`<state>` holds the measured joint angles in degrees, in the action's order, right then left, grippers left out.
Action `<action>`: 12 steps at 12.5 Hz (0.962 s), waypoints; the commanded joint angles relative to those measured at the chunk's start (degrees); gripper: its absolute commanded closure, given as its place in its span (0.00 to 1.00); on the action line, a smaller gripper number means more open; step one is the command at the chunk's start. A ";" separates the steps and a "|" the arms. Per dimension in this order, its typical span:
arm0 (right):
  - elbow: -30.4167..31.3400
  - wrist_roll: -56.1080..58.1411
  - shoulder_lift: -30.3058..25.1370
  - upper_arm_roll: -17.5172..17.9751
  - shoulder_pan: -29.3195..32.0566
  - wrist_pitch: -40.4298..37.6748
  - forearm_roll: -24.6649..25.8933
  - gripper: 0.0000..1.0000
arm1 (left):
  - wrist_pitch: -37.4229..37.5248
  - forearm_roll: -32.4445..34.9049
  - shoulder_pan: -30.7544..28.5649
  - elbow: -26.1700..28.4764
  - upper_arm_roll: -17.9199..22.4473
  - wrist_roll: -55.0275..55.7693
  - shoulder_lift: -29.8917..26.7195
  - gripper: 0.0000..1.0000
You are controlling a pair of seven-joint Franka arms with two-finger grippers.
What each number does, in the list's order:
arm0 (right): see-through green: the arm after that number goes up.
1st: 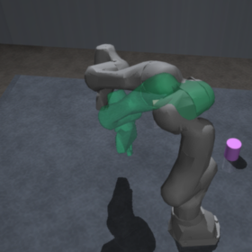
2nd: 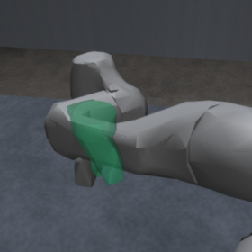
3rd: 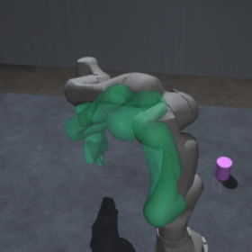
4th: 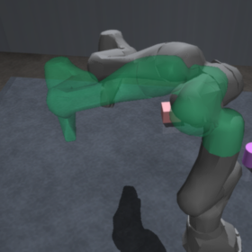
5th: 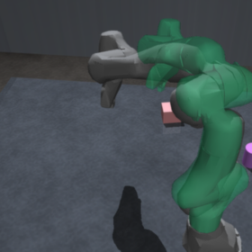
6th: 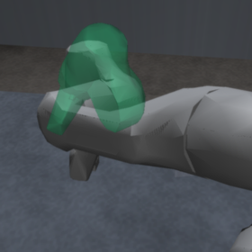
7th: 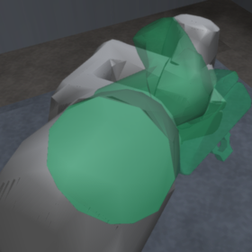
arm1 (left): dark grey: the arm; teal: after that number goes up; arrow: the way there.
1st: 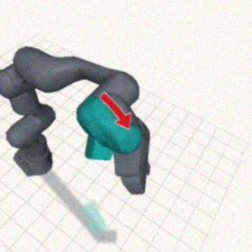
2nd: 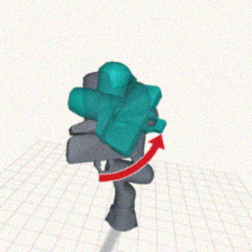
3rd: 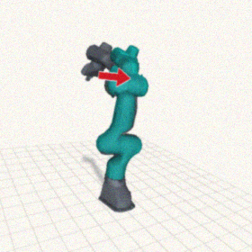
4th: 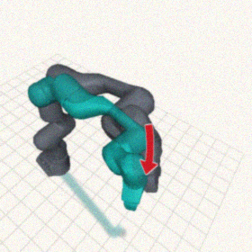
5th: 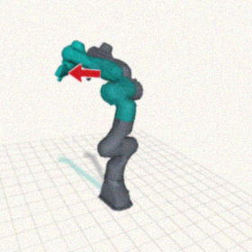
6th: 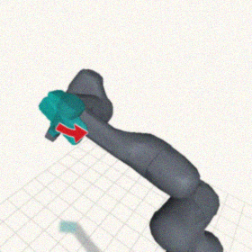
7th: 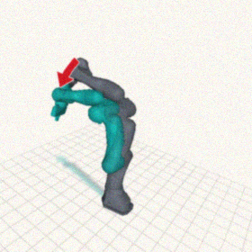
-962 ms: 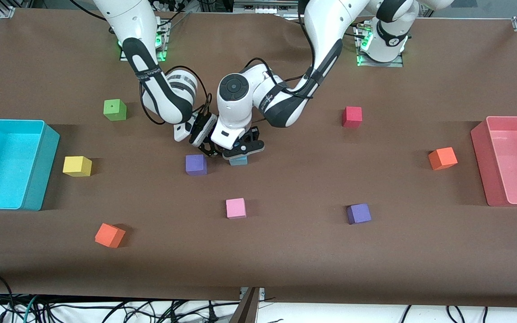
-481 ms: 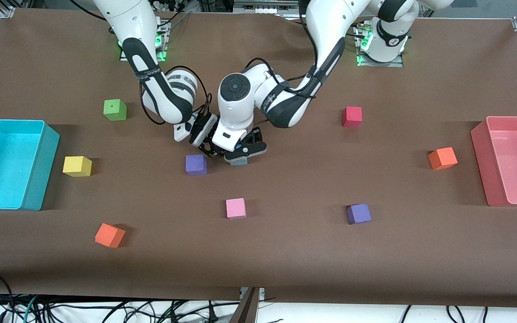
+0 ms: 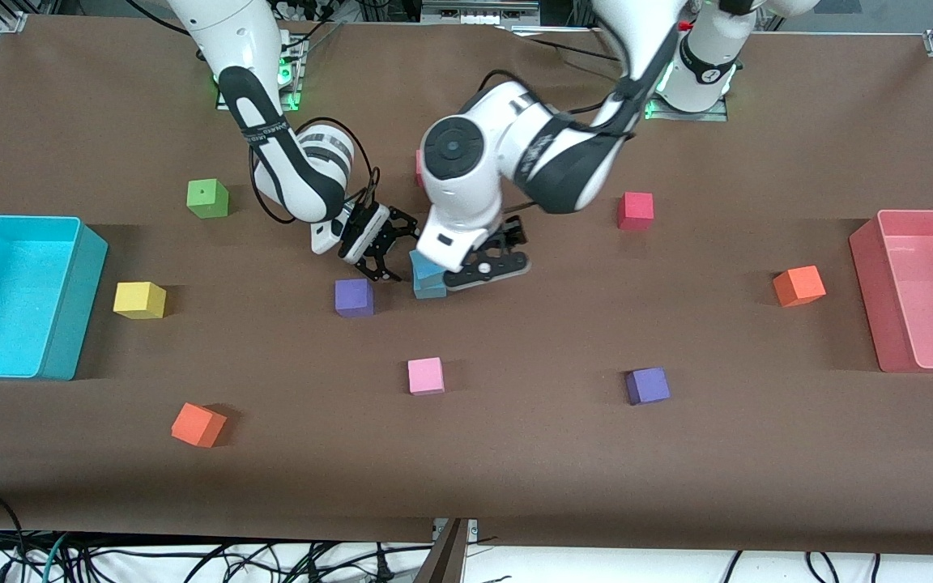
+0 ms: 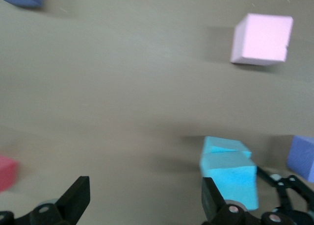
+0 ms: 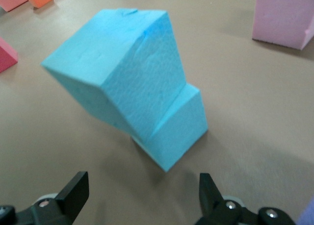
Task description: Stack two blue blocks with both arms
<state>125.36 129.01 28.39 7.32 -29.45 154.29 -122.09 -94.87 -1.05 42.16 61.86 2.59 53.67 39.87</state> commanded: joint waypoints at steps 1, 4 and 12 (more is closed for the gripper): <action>8.21 0.55 -7.89 0.06 1.23 0.04 -0.70 0.01 | 6.34 -2.29 -5.32 3.96 -0.22 -9.43 -7.76 0.00; 12.97 -1.11 -12.03 1.63 3.16 0.91 -0.61 0.01 | 12.75 -2.21 -12.61 6.08 -0.30 -16.83 -13.74 0.00; 15.27 -32.79 -18.98 4.54 4.57 0.68 3.93 0.01 | 8.93 0.25 -36.96 27.15 -0.48 -44.40 -34.22 0.00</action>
<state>139.57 105.13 10.97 11.09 -26.00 158.15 -121.37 -81.61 -1.98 7.78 80.56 3.08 14.16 10.91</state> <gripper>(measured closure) 0.004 0.000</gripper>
